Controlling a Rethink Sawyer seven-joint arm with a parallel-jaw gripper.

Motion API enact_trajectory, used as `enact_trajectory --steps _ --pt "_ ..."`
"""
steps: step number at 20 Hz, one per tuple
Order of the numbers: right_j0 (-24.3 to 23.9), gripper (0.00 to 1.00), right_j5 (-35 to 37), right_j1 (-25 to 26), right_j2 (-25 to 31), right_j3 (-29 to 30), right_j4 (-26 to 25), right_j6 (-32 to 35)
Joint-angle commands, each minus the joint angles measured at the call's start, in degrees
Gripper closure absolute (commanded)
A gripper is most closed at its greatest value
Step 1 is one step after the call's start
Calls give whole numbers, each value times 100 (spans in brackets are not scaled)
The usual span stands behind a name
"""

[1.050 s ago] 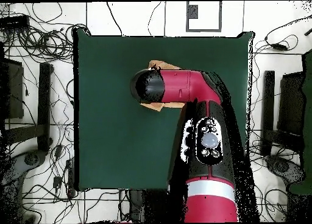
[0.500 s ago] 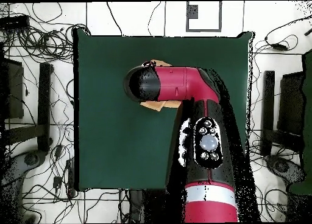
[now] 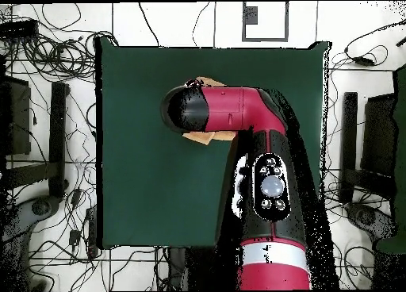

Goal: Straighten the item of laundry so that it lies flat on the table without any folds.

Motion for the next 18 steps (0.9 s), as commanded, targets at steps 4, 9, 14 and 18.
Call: enact_trajectory --steps 4,9,14,18 --pt "-72 100 -117 92 698 804 -161 -726" --pt "-106 100 -152 96 725 827 -172 -755" --pt "-190 100 -116 11 785 936 -161 -853" --pt "-294 100 14 -151 869 1062 -138 -987"
